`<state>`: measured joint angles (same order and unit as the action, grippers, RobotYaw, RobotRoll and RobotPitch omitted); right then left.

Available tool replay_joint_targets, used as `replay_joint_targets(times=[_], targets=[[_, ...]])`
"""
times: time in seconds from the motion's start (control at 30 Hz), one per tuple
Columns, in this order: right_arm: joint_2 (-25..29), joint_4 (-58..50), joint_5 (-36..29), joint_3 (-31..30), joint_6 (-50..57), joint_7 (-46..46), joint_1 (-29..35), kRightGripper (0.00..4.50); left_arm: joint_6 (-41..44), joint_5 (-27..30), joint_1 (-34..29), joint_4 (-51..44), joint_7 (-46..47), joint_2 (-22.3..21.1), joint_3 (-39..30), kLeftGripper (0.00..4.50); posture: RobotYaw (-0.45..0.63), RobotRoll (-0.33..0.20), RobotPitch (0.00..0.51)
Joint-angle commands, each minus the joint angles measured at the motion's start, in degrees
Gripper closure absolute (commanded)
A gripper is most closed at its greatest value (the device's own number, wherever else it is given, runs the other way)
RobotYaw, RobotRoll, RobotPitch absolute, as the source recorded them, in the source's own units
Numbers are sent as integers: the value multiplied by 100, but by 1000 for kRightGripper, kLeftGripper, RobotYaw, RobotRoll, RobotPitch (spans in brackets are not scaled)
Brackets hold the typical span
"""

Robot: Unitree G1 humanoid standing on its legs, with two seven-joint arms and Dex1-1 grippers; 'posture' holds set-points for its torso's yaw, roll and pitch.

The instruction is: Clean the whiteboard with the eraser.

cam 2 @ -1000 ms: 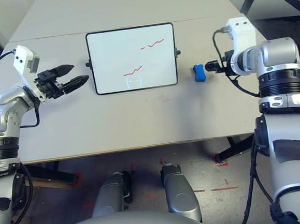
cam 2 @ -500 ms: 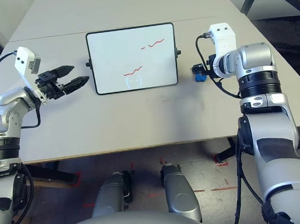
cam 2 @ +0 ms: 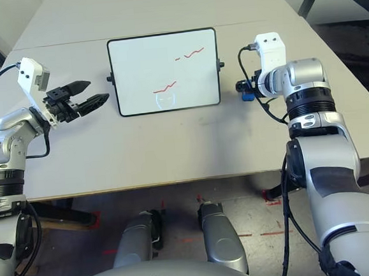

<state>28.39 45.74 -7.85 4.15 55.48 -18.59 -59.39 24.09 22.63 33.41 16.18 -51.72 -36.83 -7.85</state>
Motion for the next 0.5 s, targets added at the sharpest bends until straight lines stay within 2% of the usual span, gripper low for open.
replay_joint_targets(times=[0.03, 0.33, 0.43, 0.5], targets=[[-26, 102, 55, 31, -48, 16, -10, 42, -35, -77, -38, -32, 6, -43, 12, 0, -214, 0, 151], [-61, 251, 102, 6, -204, 30, 45, 42, -32, -90, -20, -36, 20, -38, 12, 0, -212, 0, 150], [-75, 294, 111, -5, -233, 34, 55, 649, -45, -98, -14, -26, 27, -34, 12, 0, -209, 0, 147], [-75, 317, 120, -16, -256, 29, 62, 1298, -50, -102, -9, -21, 32, -32, 12, 0, -208, 0, 147]])
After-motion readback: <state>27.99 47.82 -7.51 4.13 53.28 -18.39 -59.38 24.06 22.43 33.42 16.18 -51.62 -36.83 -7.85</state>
